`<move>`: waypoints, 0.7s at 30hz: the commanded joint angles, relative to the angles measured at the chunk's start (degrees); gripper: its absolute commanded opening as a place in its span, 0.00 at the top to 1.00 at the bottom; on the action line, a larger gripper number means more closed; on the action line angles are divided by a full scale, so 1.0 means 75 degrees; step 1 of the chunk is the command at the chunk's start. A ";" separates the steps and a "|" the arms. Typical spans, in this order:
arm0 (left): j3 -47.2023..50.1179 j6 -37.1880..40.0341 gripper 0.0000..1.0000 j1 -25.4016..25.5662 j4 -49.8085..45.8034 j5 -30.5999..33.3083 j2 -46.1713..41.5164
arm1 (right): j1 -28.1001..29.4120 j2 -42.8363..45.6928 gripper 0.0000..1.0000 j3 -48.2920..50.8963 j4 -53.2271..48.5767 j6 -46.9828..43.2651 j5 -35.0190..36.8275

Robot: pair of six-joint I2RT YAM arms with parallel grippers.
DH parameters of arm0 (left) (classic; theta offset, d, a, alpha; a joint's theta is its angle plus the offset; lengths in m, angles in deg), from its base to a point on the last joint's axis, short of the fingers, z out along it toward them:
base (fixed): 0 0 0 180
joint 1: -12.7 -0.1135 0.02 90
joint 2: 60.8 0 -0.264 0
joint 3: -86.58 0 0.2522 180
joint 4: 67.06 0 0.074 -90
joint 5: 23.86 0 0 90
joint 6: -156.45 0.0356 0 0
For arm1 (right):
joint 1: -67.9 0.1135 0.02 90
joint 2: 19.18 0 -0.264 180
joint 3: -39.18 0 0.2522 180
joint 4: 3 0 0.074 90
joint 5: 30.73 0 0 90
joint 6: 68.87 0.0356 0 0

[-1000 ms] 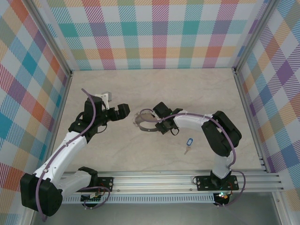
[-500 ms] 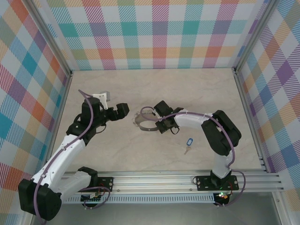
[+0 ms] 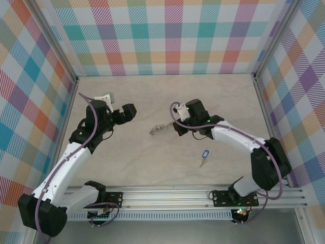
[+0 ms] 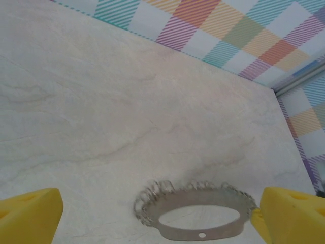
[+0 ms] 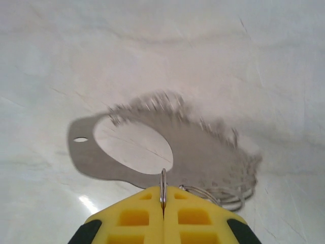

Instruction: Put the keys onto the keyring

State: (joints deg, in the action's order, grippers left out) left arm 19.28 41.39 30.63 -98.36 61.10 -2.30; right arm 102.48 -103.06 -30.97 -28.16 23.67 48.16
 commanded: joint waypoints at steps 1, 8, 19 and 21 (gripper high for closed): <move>-0.0602 -0.0056 0.08 0.0137 -0.0556 -0.0373 0.0279 | -0.0174 0.0549 1.00 0.0226 0.0769 0.0128 -0.1409; -0.0701 0.0338 0.14 0.0256 0.0152 -0.1719 0.0658 | -0.0497 0.1172 1.00 0.0220 0.0929 0.0266 -0.2787; -0.0801 0.0828 0.42 0.0959 0.1173 -0.3420 0.1387 | -0.1227 0.0927 1.00 0.0205 0.1859 0.1234 -0.5117; -0.0762 0.0833 0.48 0.1090 0.1424 -0.3562 0.1474 | -0.1268 0.0829 1.00 0.0160 0.1986 0.1358 -0.5421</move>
State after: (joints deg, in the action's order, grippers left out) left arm 15.12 46.29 37.52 -92.35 38.87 8.22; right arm 93.35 -95.91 -29.26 -18.17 31.37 15.29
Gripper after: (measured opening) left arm 0.532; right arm 0.067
